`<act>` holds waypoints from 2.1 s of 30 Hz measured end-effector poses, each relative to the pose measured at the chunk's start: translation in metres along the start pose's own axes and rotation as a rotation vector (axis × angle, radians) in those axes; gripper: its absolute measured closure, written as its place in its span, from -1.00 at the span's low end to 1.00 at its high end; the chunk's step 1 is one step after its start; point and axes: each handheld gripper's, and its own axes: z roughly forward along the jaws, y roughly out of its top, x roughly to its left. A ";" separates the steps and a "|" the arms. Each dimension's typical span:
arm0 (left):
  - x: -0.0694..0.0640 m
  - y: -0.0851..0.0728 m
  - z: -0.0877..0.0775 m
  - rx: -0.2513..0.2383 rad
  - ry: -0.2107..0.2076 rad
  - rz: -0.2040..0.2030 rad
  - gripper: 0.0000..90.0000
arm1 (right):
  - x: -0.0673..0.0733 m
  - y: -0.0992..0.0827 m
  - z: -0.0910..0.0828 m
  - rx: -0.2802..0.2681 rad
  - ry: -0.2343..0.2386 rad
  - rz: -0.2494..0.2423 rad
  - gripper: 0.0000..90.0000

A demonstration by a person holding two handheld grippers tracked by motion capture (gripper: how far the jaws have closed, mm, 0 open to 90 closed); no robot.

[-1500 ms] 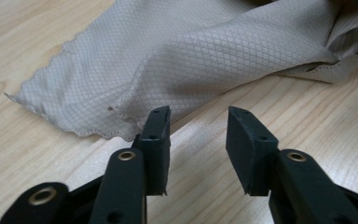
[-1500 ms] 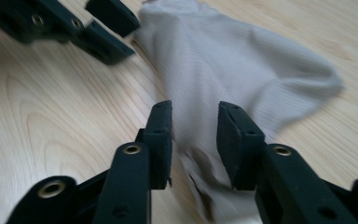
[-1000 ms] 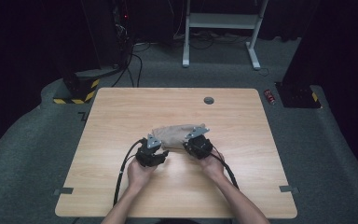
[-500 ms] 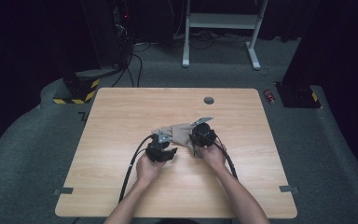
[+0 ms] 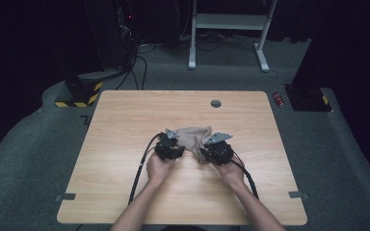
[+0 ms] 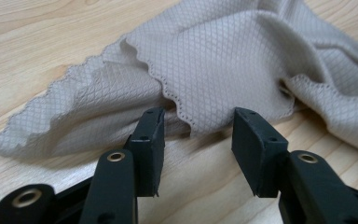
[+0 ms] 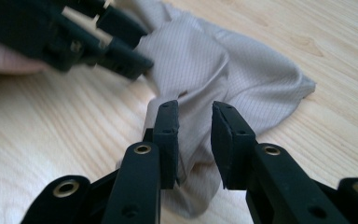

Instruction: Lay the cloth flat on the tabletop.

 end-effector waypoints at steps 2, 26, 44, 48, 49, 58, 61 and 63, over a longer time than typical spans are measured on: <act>-0.001 0.002 0.001 0.007 -0.002 0.011 0.24 | 0.002 -0.003 0.001 0.014 0.007 -0.023 0.59; -0.001 0.016 -0.019 -0.033 -0.109 0.031 0.95 | -0.001 -0.024 0.005 0.049 0.025 -0.022 0.97; 0.014 -0.024 -0.083 0.055 -0.151 0.042 0.91 | -0.008 -0.043 -0.017 -0.003 0.027 0.027 0.97; 0.018 -0.035 -0.091 0.062 -0.168 0.020 0.91 | -0.012 -0.047 -0.023 -0.013 0.013 0.045 0.97; 0.019 -0.038 -0.093 0.063 -0.171 0.011 0.91 | -0.013 -0.048 -0.024 -0.011 0.006 0.054 0.97; 0.022 -0.048 -0.091 0.076 -0.174 0.000 0.87 | -0.020 -0.058 -0.026 -0.009 -0.016 0.107 0.84; 0.020 -0.046 -0.092 0.051 -0.180 -0.003 0.88 | -0.015 -0.060 -0.033 -0.033 0.002 0.104 0.76; 0.020 -0.043 -0.093 0.033 -0.188 -0.007 0.91 | -0.006 -0.061 -0.038 -0.046 0.037 0.081 0.69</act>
